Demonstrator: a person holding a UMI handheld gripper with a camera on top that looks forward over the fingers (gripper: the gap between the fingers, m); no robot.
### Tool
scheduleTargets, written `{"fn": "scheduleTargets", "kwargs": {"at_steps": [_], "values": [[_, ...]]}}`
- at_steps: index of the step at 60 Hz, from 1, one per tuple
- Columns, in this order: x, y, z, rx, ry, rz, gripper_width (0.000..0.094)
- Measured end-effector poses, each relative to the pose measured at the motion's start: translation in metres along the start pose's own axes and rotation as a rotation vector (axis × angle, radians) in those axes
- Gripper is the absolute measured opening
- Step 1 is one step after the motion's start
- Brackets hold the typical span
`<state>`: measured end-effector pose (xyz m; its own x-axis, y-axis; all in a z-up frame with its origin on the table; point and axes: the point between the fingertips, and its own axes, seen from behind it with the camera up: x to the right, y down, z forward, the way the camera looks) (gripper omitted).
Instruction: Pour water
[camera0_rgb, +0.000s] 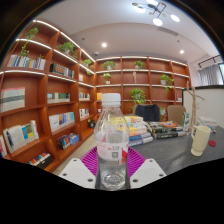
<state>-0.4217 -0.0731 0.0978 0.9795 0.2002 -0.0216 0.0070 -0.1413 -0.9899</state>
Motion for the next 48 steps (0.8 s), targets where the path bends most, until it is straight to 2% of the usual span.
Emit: {"fn": "scheduleTargets", "kwargs": {"at_steps": [11,21,31,48], "values": [[0.011,-0.003,0.001,-0.012,-0.013,0.083,0.0368],[0.053,-0.024,0.002,0.013,-0.018,0.399,0.0369],[0.113,-0.064,0.006,0.103,-0.041,0.836,0.0369],[0.22,-0.113,0.022,0.315,-0.079,1.521,0.0369]]}}
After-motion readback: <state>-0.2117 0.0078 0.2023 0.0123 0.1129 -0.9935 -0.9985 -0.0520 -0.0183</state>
